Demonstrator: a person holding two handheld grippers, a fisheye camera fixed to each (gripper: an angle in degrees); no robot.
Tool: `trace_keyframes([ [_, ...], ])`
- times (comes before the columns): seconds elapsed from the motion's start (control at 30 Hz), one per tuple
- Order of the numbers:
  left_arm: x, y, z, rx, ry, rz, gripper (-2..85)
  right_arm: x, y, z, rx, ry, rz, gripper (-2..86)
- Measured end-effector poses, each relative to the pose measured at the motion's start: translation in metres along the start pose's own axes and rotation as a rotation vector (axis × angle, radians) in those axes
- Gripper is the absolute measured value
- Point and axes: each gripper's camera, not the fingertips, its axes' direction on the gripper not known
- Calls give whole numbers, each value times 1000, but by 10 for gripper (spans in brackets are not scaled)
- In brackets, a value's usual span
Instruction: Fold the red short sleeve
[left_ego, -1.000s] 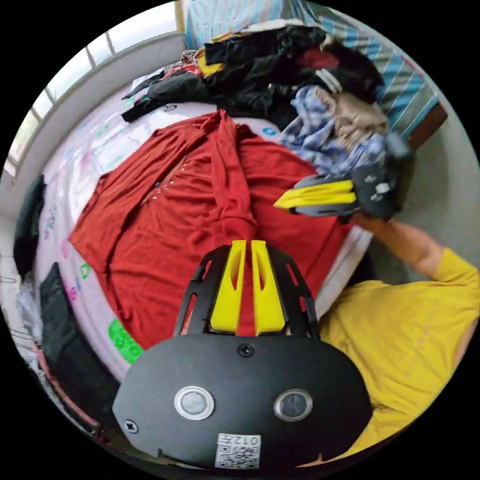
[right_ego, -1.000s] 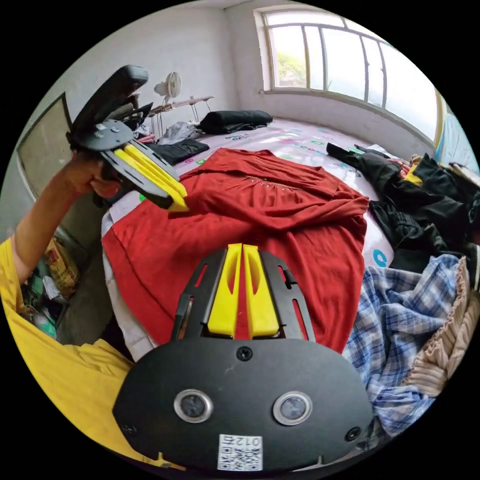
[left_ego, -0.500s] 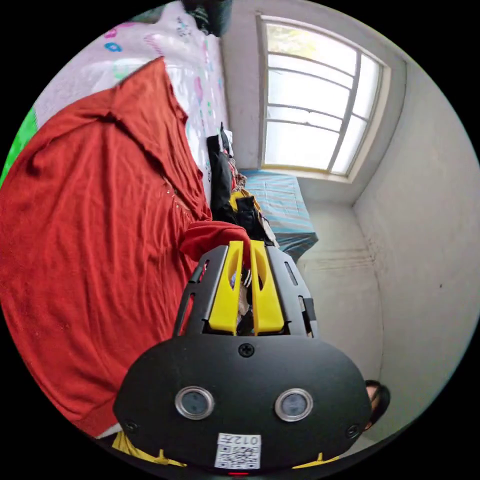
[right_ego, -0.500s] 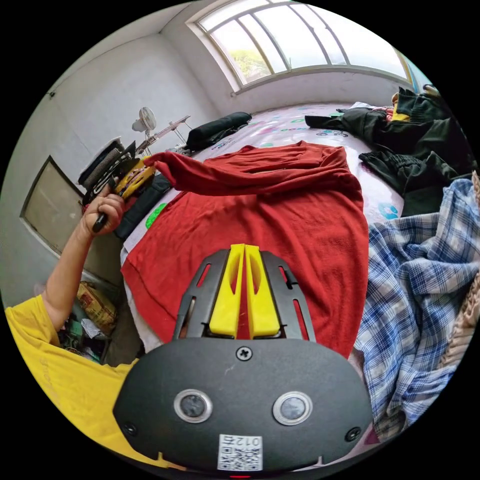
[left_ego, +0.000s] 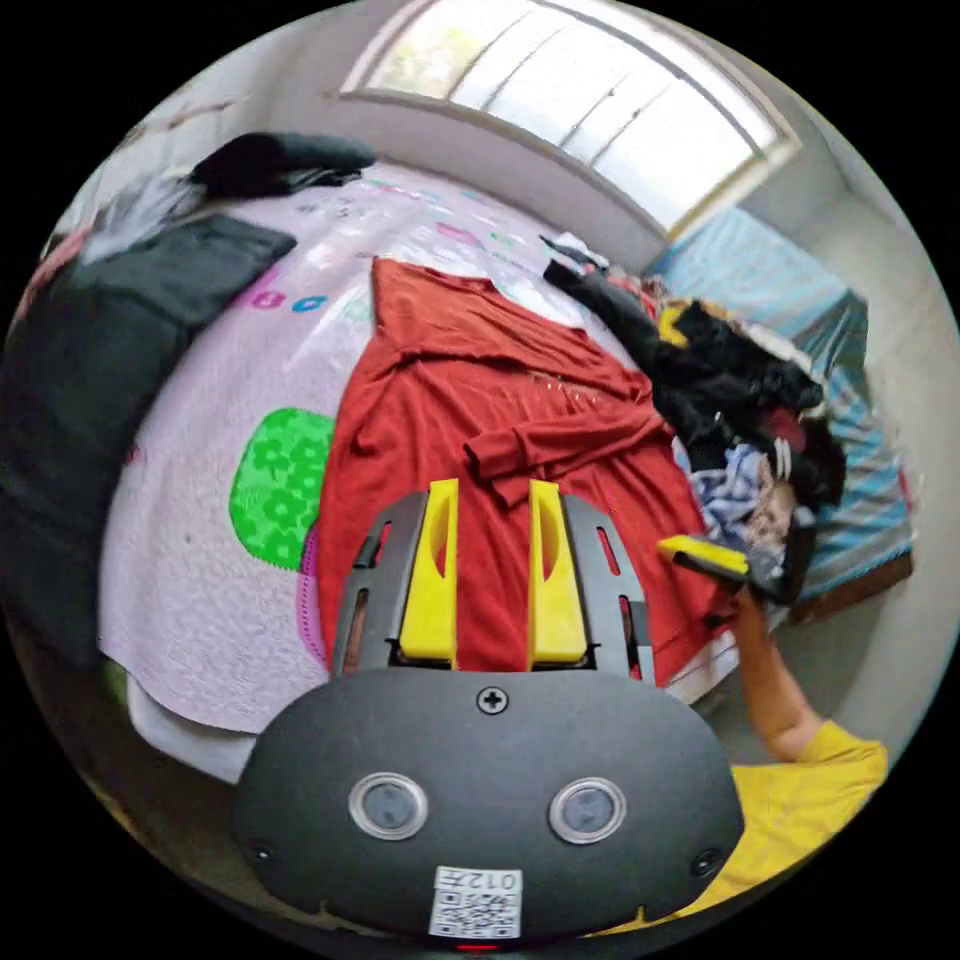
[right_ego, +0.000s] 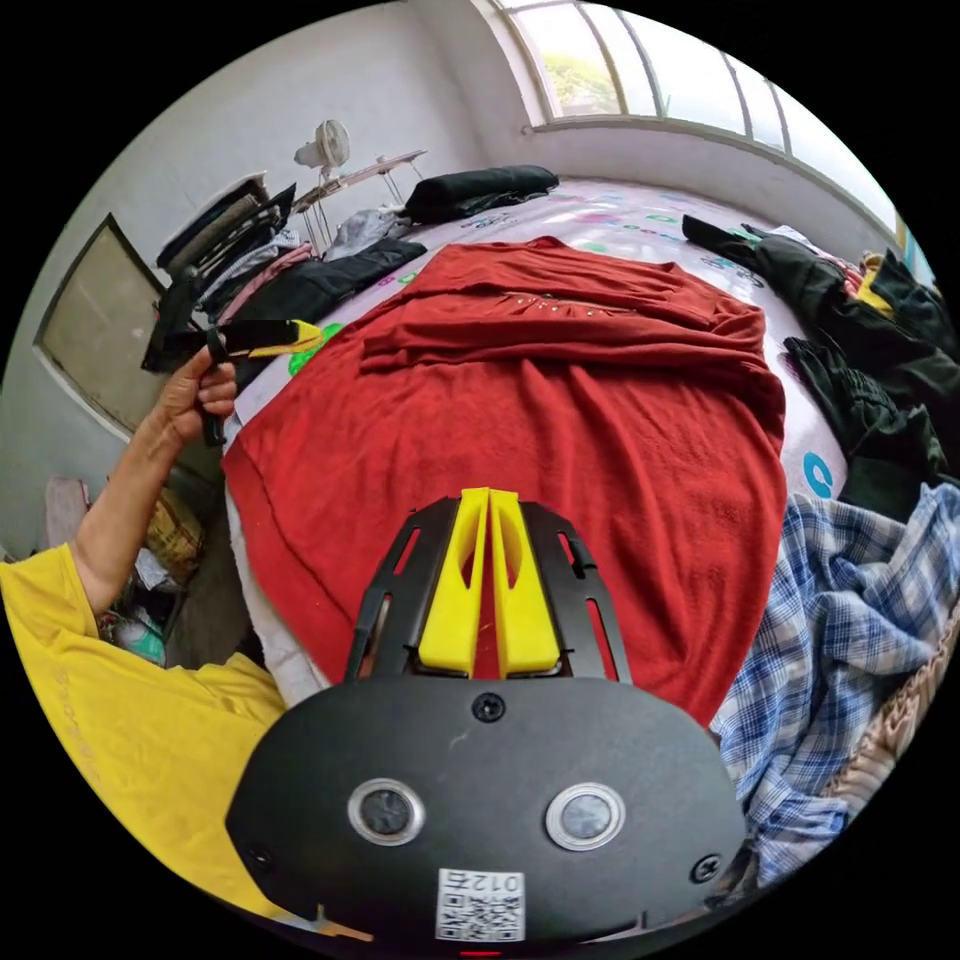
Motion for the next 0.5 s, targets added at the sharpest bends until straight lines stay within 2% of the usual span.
trace_keyframes([
  [0.13, 89, -23, 46, -158, -383, 414, 90, -1, -17, 2, -31, 55, -40, 8],
  [0.23, 127, -33, 75, -193, -539, 580, 89, 9, -27, -2, -29, 29, -27, 9],
  [0.33, 151, -41, 93, -200, -644, 670, 85, 22, -37, -6, -30, -8, -9, 9],
  [0.5, 170, -48, 113, -251, -646, 764, 69, 41, -53, -12, -32, -53, 12, 10],
])
